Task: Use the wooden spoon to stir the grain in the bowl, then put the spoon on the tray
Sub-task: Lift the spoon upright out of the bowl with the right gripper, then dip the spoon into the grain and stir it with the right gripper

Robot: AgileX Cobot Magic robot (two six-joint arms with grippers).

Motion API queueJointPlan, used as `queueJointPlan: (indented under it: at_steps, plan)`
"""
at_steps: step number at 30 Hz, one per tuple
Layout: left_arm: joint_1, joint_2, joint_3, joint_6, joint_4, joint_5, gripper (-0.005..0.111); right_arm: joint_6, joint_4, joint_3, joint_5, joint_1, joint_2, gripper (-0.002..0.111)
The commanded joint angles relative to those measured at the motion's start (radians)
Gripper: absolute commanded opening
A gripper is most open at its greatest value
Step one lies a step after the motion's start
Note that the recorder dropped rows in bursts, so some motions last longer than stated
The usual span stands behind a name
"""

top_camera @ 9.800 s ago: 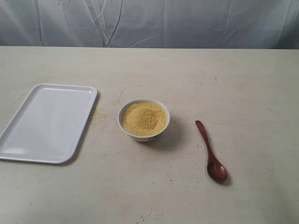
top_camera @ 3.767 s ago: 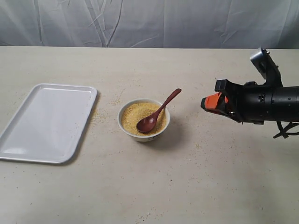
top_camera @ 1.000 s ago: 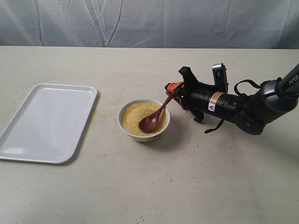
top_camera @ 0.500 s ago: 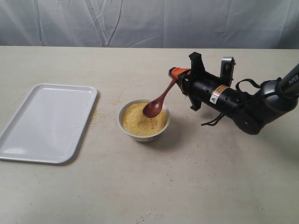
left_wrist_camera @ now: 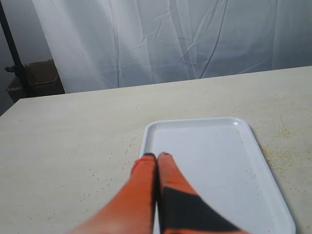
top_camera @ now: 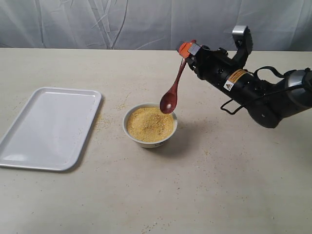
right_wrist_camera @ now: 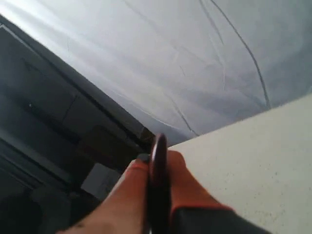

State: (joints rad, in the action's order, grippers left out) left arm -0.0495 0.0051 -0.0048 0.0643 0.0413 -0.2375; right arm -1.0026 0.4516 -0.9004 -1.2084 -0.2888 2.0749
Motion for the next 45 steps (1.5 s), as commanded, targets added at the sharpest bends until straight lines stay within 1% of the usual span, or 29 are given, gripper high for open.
queueJointPlan:
  at_steps: [1, 6, 10, 13, 19, 24, 27, 33, 37, 38, 41, 42, 45]
  plan:
    - [-0.006, -0.005, 0.005, -0.001, 0.001, -0.001, 0.000, 0.174, 0.070, -0.003, -0.013, -0.012, -0.028, 0.008]
    - [-0.006, -0.005, 0.005, -0.001, 0.001, -0.001, 0.000, 0.312, 0.062, -0.003, -0.013, -0.061, -0.006, 0.008]
    - [-0.006, -0.005, 0.005, -0.001, 0.001, -0.001, 0.000, 0.411, -0.019, -0.003, -0.013, -0.111, 0.017, 0.008]
    - [-0.006, -0.005, 0.005, -0.001, 0.001, -0.001, 0.000, 0.454, -0.035, -0.003, -0.013, -0.135, 0.028, 0.008]
    - [-0.006, -0.005, 0.005, -0.001, 0.001, -0.001, 0.000, 0.454, 0.000, -0.003, 0.005, -0.143, 0.029, 0.008]
    - [-0.006, -0.005, 0.005, -0.001, 0.001, -0.001, 0.000, 0.428, 0.109, -0.003, -0.013, -0.143, 0.029, 0.008]
    - [-0.006, -0.005, 0.005, -0.001, 0.001, -0.001, 0.000, 0.419, 0.097, -0.003, -0.013, -0.143, 0.029, 0.008]
    - [-0.006, -0.005, 0.005, -0.001, 0.001, -0.001, 0.000, 0.403, 0.062, -0.005, -0.013, -0.141, -0.039, 0.008]
    - [-0.006, -0.005, 0.005, -0.001, 0.001, -0.001, 0.000, 0.475, 0.023, -0.028, -0.013, -0.141, -0.059, 0.008]
    - [-0.006, -0.005, 0.005, -0.001, 0.001, -0.001, 0.000, 0.493, 0.017, -0.038, 0.017, -0.141, -0.059, 0.008]
    - [-0.006, -0.005, 0.005, -0.001, 0.001, -0.001, 0.000, 0.531, 0.027, -0.058, 0.139, -0.141, -0.046, 0.008]
    - [-0.006, -0.005, 0.005, -0.001, 0.001, -0.001, 0.000, 0.533, 0.044, -0.062, 0.148, -0.143, -0.037, 0.008]
    - [-0.006, -0.005, 0.005, -0.001, 0.001, -0.001, 0.000, 0.530, 0.102, -0.062, 0.084, -0.155, 0.025, 0.008]
